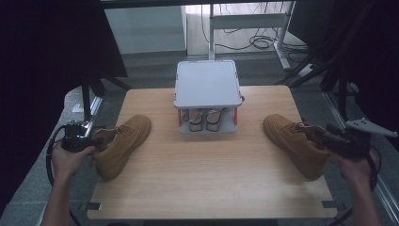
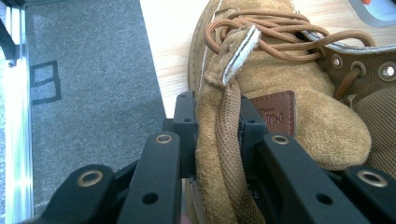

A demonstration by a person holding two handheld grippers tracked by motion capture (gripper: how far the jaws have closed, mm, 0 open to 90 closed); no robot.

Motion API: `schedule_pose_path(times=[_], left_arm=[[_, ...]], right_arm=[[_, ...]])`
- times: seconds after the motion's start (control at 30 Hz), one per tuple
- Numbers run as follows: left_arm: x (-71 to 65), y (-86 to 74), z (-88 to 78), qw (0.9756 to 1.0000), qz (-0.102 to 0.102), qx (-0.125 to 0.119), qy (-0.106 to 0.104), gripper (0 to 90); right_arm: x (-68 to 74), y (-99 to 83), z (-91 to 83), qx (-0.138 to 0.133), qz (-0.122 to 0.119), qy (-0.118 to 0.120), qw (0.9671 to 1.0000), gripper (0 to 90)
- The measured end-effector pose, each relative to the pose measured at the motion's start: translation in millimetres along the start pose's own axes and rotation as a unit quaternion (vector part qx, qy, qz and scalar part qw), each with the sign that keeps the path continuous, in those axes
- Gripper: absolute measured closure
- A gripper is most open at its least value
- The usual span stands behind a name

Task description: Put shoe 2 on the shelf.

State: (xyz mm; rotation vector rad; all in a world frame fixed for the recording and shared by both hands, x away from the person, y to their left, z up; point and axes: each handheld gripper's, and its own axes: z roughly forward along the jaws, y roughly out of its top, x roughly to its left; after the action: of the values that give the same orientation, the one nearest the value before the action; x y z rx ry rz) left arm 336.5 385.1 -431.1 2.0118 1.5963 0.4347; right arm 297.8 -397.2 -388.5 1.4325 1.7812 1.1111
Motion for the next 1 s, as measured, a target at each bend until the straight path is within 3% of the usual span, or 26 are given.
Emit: schedule_pose_path(times=[0.1,0.3,0.53,0.83,1.0], left_arm=[[0.4,0.3,0.0,1.0,0.0,0.001,-0.001,75.1],[0.6,0.2,-0.1,1.0,0.0,0.001,-0.002,75.0],[1.0,0.4,-0.2,1.0,0.002,0.003,-0.003,75.0],[0.6,1.0,-0.1,1.0,0.005,0.005,0.0,74.6],[0.3,0.8,-0.2,1.0,0.004,0.004,0.0,74.4]], right_arm=[[-17.1,1.5,11.8,0.033,0.0,-0.002,0.9994,48.4],[-29.8,-2.6,29.0,0.069,0.004,0.016,0.9975,48.4],[-35.9,-6.5,41.3,0.1,0.0,0.025,0.9947,49.2],[-42.2,-6.2,50.8,0.142,-0.009,0.018,0.9896,54.3],[-39.4,-1.1,56.5,0.18,-0.028,0.022,0.983,58.4]])
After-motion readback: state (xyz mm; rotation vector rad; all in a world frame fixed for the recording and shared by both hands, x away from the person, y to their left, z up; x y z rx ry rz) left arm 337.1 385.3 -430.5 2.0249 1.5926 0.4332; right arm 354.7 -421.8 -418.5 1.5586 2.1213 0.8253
